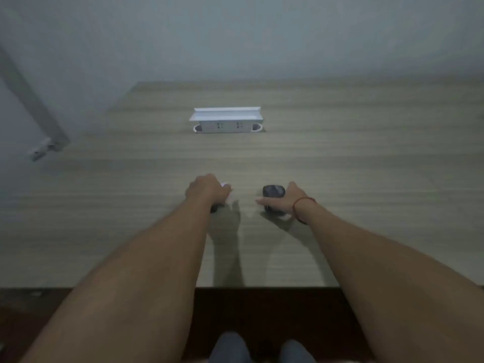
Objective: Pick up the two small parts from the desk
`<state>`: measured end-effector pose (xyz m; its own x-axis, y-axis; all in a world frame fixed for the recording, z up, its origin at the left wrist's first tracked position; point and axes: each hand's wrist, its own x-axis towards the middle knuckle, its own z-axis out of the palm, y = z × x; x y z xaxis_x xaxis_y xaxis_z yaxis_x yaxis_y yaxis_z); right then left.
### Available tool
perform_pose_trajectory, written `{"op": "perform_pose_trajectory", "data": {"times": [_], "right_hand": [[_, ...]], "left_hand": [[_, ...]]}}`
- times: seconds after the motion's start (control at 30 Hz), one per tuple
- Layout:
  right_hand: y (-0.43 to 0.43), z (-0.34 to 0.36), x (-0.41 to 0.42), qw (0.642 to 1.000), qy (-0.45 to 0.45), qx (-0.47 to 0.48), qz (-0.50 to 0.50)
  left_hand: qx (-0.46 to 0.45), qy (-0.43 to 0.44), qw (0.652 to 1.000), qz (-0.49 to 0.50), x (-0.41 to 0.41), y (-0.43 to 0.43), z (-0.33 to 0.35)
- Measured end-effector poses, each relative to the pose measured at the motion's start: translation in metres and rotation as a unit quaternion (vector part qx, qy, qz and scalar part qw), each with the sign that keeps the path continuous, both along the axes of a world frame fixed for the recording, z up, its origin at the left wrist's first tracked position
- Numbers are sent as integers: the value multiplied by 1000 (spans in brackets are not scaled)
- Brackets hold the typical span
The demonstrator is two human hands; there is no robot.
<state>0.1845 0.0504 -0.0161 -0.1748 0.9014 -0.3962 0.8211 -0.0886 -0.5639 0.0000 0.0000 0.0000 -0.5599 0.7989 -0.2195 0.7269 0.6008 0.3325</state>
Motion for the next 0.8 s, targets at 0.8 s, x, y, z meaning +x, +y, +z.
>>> {"op": "perform_pose_trajectory", "data": {"times": [0.8], "right_hand": [[-21, -72, -8, 961, 116, 249, -44]], "left_hand": [[226, 6, 966, 128, 9, -21, -93]]}}
